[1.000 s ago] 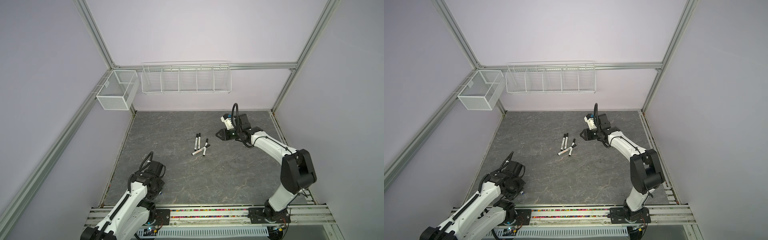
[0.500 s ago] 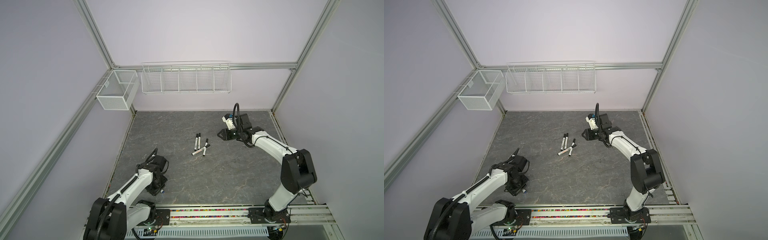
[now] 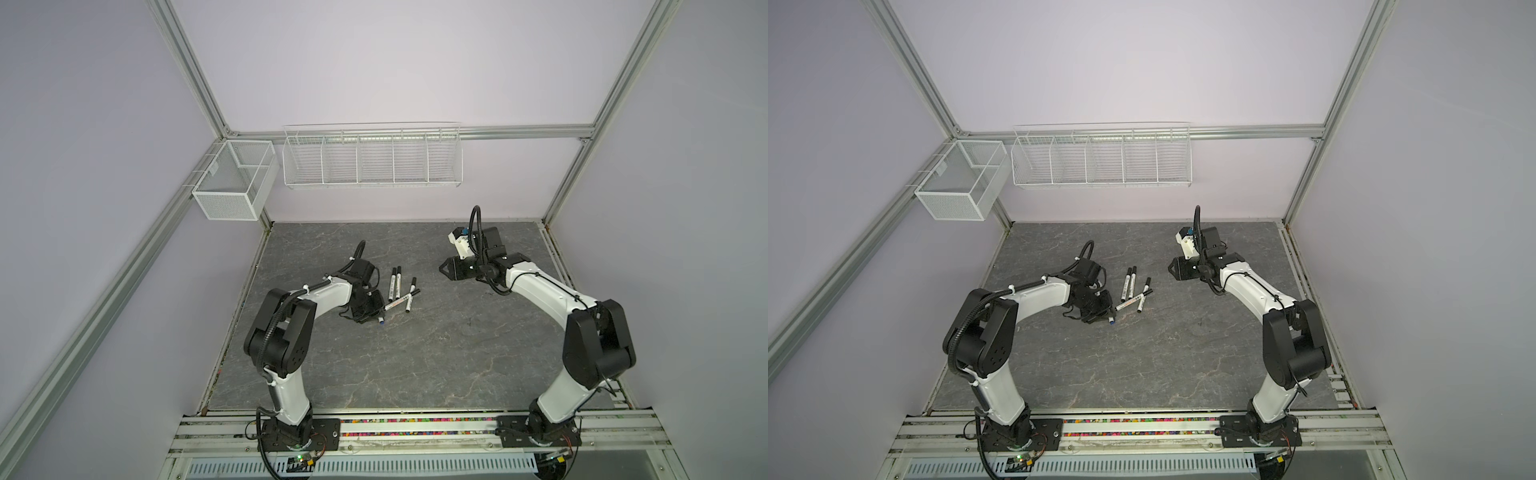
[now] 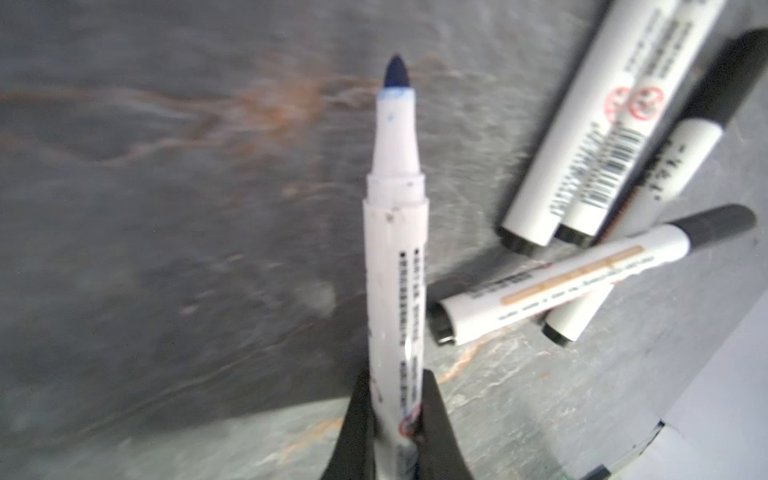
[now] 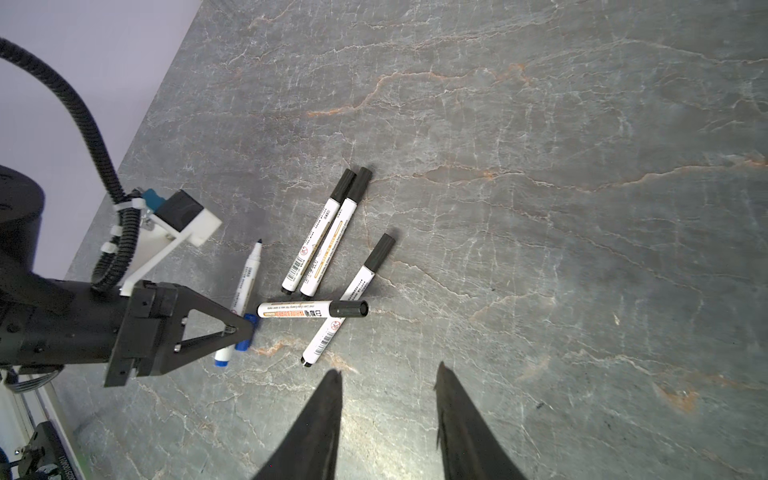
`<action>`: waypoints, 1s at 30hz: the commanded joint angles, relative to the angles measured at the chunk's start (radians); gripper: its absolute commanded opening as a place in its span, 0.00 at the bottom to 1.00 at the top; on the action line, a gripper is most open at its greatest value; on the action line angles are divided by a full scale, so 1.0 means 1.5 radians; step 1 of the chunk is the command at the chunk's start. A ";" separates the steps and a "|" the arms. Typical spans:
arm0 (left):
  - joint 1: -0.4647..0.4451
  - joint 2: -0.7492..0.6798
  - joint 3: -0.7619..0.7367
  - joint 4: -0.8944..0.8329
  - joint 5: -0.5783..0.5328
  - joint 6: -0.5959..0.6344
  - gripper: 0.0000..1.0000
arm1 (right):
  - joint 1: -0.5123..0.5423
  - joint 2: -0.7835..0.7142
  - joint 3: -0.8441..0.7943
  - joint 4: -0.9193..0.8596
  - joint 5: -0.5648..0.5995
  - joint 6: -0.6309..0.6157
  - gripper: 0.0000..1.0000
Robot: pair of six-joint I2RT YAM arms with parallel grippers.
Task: Insert the pens into the pen caps
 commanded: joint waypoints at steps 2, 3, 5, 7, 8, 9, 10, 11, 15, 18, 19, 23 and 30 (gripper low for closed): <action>0.001 0.008 -0.023 -0.008 0.033 0.048 0.00 | -0.003 -0.027 -0.012 -0.005 0.008 -0.020 0.42; 0.001 0.001 -0.029 -0.005 0.038 0.048 0.00 | -0.003 -0.025 -0.013 -0.005 0.002 -0.019 0.42; 0.001 -0.013 -0.044 0.001 0.046 0.049 0.00 | 0.002 -0.021 -0.016 -0.001 -0.014 -0.023 0.42; 0.001 -0.028 -0.060 0.013 0.056 0.049 0.00 | 0.014 -0.015 -0.017 0.000 -0.035 -0.032 0.42; 0.001 -0.037 -0.069 0.023 0.067 0.050 0.00 | 0.022 -0.011 -0.014 -0.003 -0.046 -0.042 0.43; 0.001 -0.046 -0.078 0.033 0.078 0.050 0.00 | 0.033 -0.004 -0.009 -0.010 -0.054 -0.052 0.43; 0.001 -0.052 -0.083 0.041 0.090 0.050 0.00 | 0.047 0.002 -0.002 -0.021 -0.058 -0.065 0.43; 0.001 -0.058 -0.087 0.043 0.100 0.053 0.00 | 0.058 0.010 0.007 -0.034 -0.062 -0.078 0.43; 0.002 -0.088 -0.103 0.048 0.118 0.066 0.00 | 0.117 0.045 0.049 -0.097 -0.066 -0.144 0.43; 0.003 -0.115 -0.112 0.036 0.100 0.071 0.00 | 0.153 0.073 0.076 -0.135 -0.051 -0.175 0.43; 0.007 -0.133 -0.120 0.035 0.085 0.067 0.00 | 0.166 0.084 0.085 -0.148 -0.046 -0.183 0.43; 0.053 -0.227 -0.178 0.029 -0.012 0.020 0.00 | 0.209 0.130 0.138 -0.216 -0.031 -0.230 0.43; 0.141 -0.280 -0.234 0.026 -0.072 -0.014 0.00 | 0.287 0.256 0.259 -0.355 0.025 -0.307 0.43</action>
